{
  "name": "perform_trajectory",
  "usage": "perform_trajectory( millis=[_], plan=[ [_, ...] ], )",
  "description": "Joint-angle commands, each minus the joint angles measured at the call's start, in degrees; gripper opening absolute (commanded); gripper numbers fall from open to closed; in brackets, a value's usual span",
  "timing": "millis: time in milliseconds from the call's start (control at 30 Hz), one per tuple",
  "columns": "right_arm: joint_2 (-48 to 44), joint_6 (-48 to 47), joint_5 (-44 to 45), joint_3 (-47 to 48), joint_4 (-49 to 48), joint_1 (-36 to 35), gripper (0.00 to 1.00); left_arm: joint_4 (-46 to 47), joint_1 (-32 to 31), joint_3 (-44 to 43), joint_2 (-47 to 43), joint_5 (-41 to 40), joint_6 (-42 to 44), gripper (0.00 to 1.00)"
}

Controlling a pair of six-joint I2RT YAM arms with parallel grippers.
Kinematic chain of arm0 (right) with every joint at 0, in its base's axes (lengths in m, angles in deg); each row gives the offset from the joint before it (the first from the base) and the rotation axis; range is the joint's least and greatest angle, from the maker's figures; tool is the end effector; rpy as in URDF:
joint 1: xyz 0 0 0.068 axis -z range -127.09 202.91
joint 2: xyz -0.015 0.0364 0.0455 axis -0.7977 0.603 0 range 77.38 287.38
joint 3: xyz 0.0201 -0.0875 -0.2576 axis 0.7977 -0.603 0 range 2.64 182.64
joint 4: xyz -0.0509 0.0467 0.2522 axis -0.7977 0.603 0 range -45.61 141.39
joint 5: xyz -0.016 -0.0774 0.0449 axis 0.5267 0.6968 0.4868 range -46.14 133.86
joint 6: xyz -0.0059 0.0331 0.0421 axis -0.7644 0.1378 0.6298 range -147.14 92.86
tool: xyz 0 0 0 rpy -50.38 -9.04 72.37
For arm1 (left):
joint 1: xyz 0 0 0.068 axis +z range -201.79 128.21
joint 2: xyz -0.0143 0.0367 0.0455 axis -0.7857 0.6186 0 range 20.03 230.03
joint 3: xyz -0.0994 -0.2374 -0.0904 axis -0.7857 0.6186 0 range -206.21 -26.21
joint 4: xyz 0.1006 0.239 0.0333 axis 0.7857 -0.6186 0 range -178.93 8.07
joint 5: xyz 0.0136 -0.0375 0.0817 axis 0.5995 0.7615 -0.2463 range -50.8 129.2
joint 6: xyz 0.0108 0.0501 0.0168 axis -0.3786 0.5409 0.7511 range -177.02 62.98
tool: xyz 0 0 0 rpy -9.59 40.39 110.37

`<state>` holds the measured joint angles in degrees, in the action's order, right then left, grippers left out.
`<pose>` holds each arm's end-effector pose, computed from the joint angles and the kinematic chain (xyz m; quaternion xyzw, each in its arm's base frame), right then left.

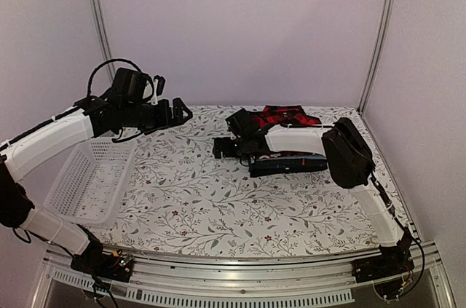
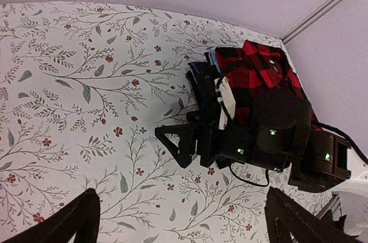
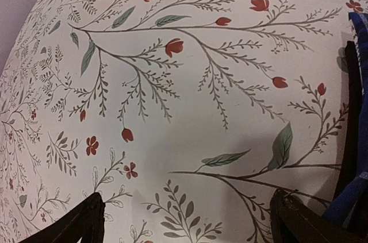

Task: Fold and stack the long sleeve shirts
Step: Move the square-folded shirt to the corner of the board.

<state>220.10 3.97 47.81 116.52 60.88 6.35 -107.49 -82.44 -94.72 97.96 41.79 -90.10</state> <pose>0.3804 0.3982 0.1300 -0.1113 0.9178 0.2134 0.3158 0.2626 -0.1574 0.3279 -0.0083 0.8868 -0.2608 0.3815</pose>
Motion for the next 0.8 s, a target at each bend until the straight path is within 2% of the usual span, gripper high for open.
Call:
perform_trajectory(
  millis=[0, 767],
  plan=[
    [-2.1, 1.1, 2.5, -5.3, 3.8, 5.4, 0.99, 1.3, 0.4, -0.1, 0.9, 1.2, -0.4, 1.00],
    [-12.7, -0.8, -0.1, -20.1, 0.3, 21.1, 0.99, 0.5, 0.4, 0.4, 0.0, 1.9, -1.7, 1.00]
  ],
)
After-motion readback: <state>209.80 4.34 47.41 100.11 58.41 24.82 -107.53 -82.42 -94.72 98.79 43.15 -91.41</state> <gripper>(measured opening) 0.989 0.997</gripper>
